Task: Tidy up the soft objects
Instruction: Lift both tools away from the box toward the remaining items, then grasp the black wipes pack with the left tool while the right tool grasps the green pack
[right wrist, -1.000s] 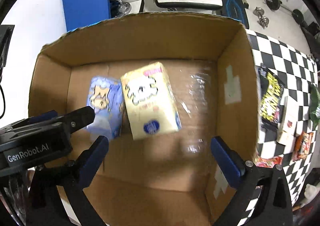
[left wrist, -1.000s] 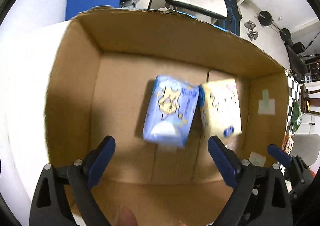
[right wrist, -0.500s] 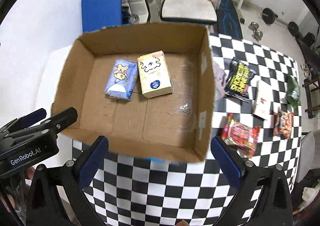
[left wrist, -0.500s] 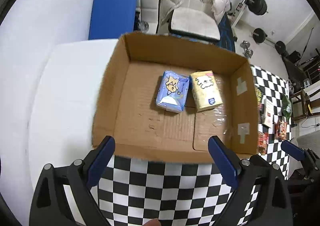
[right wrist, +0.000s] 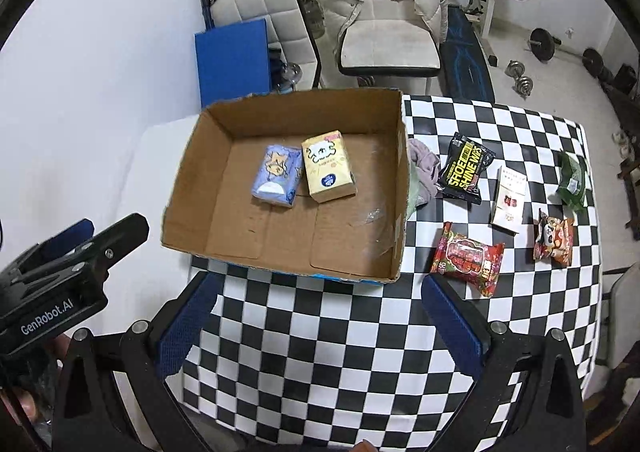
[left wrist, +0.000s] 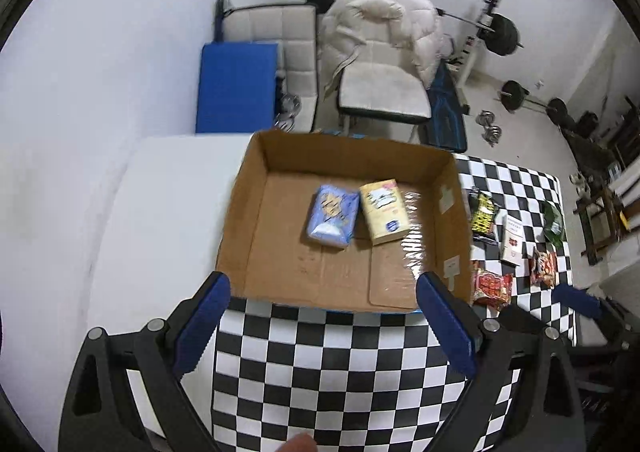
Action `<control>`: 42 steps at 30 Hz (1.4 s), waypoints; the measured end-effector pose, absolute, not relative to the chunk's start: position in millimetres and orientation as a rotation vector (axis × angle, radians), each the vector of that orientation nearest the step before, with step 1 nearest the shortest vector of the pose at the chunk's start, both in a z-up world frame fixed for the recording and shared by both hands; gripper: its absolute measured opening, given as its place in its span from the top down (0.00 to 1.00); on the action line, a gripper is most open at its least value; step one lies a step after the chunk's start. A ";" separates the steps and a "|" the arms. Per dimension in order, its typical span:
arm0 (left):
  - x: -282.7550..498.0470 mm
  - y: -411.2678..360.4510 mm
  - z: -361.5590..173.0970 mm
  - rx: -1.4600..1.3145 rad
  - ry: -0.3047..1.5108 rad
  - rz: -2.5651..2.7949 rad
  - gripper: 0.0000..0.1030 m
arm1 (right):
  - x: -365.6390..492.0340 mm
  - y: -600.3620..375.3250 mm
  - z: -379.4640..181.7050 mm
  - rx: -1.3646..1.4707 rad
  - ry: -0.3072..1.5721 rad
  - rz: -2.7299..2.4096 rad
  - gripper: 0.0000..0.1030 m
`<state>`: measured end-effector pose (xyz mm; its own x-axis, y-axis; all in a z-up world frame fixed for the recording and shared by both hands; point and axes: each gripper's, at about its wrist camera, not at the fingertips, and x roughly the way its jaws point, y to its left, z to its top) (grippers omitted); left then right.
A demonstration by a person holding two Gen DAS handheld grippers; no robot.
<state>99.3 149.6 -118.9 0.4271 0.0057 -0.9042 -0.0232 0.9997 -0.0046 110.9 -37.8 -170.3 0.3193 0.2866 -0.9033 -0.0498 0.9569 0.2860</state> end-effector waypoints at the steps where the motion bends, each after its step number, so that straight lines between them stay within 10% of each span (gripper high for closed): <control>1: 100.6 140.0 -116.6 0.004 1.126 -0.004 0.07 | 109.9 -45.6 -167.5 0.241 1.207 0.227 0.00; 13: 176.2 -18.0 -145.6 0.084 1.212 -0.300 0.07 | 135.1 -230.9 -176.4 0.365 1.231 -0.042 0.00; 36: 341.9 -178.2 -408.1 0.354 1.763 -0.275 0.09 | 304.5 -468.7 -402.2 0.516 1.571 -0.293 0.00; 42: 330.9 -189.2 -420.6 0.377 1.777 -0.301 0.42 | 316.3 -475.5 -434.3 0.567 1.606 -0.285 0.06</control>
